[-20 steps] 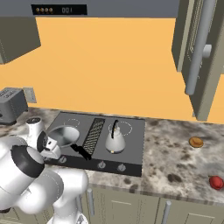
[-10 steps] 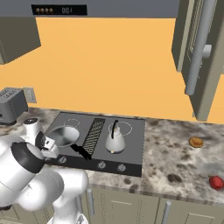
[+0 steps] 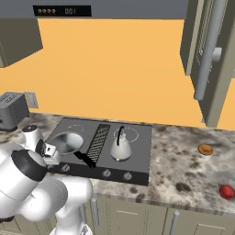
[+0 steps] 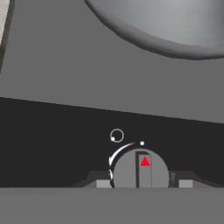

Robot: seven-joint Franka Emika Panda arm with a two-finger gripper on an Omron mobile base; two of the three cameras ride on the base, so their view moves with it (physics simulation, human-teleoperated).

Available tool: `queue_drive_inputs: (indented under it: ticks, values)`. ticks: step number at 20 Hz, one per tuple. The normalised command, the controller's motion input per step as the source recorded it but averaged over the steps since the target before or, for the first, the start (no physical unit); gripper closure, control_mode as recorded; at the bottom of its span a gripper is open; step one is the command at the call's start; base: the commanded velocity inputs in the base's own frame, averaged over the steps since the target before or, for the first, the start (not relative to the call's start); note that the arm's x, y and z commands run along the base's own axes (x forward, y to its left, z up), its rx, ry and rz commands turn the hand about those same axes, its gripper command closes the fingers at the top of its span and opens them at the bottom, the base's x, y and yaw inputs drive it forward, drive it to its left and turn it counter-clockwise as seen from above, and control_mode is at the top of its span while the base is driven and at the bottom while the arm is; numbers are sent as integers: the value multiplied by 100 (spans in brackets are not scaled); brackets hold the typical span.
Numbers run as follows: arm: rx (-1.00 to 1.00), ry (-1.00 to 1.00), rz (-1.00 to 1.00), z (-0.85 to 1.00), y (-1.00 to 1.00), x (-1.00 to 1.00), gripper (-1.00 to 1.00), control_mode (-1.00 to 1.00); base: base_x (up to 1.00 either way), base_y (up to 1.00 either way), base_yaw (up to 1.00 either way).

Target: Pick the pan from the cabinet and place it on the stove. Then turn on the stove burner for the pan.

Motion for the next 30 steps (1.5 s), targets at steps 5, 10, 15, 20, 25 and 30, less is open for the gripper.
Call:
queue_drive_inputs:
  ticks: [5, 10, 15, 20, 25, 30]
  values:
    - [0, -10, 30, -22, -16, -10, 100, -100, 0, 0, 0]
    - [0, -3, 32, -21, -14, -2, 100, -100, 0, 0, 0]
    - [0, -2, 32, -29, -9, -3, 100, -100, 0, 0, 0]
    - [-2, -3, 31, -35, -6, -7, 100, -100, 0, 0, 0]
    - [-2, -6, 27, -29, 0, -15, 100, -100, 0, 0, 0]
    - [-2, -10, 27, -32, 0, -16, 100, -100, 0, 0, 0]
